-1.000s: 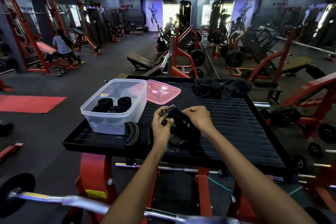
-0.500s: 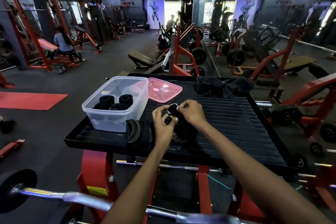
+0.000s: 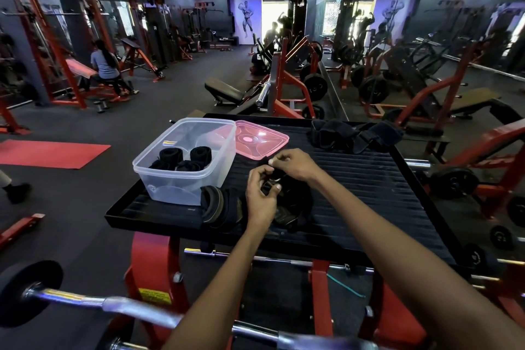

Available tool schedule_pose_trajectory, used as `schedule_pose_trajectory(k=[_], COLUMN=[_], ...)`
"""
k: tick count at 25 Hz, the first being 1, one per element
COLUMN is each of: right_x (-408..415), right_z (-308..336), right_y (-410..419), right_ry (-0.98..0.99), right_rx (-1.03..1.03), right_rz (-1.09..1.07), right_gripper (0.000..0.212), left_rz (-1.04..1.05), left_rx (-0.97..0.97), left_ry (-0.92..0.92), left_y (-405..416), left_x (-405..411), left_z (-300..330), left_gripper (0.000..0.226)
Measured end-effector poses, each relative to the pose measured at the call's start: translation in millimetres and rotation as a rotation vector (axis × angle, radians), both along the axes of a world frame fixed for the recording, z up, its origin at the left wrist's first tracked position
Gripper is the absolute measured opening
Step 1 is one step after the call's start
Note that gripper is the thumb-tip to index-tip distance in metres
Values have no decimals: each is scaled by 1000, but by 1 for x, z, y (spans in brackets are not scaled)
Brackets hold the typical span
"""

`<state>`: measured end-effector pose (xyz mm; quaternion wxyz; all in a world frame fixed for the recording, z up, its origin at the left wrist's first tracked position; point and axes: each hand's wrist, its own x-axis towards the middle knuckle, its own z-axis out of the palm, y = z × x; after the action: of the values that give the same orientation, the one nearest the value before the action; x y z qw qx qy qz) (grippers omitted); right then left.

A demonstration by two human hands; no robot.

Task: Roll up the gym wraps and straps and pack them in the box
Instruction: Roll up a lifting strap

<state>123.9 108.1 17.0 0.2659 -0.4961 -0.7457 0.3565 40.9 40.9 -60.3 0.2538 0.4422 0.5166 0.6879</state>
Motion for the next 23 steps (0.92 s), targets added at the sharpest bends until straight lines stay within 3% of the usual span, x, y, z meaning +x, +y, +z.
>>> schedule_pose_trajectory(k=[2,6,13,18,21,23], right_x=[2,5,36,58,63,66], right_z=[-1,4,29,1,-3,-11], right_y=[5,3,0,-16,-22,-26], right_ry=[175,485,982,769,737,724], right_rx=[-58,-182,-250,-578,-574,-573], right_rz=[4,-50,-201,-204,-213,-212], right_gripper=[21,26,25,38,21,23], left_rz=[29,17,72,84,47,16], left_rx=[-27,-195,-291,-355,-414,-443], left_ry=[-37,-130,35,-66,-136,-253], left_y=[0,11,12,14,17,15], left_x=[0,-5,-4,-8,-10,-9], left_z=[2,-7,-10,-17,-20,-13], left_gripper=[57,43,35,20,20,25])
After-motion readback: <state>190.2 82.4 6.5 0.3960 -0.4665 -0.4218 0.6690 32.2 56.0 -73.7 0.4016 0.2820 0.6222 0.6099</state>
